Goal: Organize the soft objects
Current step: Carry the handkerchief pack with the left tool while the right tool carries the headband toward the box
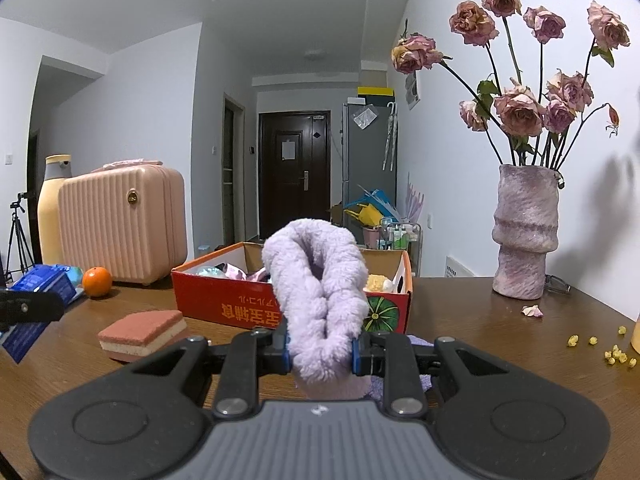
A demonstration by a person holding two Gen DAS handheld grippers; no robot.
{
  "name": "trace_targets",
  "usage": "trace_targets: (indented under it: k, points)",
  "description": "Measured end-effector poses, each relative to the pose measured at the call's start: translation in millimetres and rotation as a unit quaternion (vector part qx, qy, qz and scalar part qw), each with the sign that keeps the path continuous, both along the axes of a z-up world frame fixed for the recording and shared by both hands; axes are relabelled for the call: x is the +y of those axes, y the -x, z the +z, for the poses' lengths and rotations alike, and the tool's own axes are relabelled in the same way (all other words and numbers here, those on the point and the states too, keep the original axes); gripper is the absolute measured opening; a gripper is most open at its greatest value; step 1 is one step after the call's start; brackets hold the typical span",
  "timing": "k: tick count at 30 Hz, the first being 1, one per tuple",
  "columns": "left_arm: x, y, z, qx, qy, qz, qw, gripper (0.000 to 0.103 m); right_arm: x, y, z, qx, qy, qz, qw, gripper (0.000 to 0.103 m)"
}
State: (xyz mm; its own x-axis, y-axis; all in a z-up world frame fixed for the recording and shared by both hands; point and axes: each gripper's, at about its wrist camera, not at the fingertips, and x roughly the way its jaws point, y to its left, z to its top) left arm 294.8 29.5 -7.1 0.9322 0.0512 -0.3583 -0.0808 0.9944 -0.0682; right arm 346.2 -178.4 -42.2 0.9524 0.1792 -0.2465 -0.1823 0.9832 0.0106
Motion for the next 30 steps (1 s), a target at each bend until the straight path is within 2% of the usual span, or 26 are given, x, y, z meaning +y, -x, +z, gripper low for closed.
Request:
trace_targets:
  k: [13,30]
  points:
    - [-9.9,-46.5,11.5,-0.007,0.014,0.009,0.9998,0.052,11.1,-18.4,3.8,-0.034,0.016,0.002,0.999,0.025]
    - [-16.8,-105.1,16.0,-0.014,0.031,0.035,0.9988,0.052,11.0,-71.6,11.3,-0.043,-0.009,-0.011,0.999,0.025]
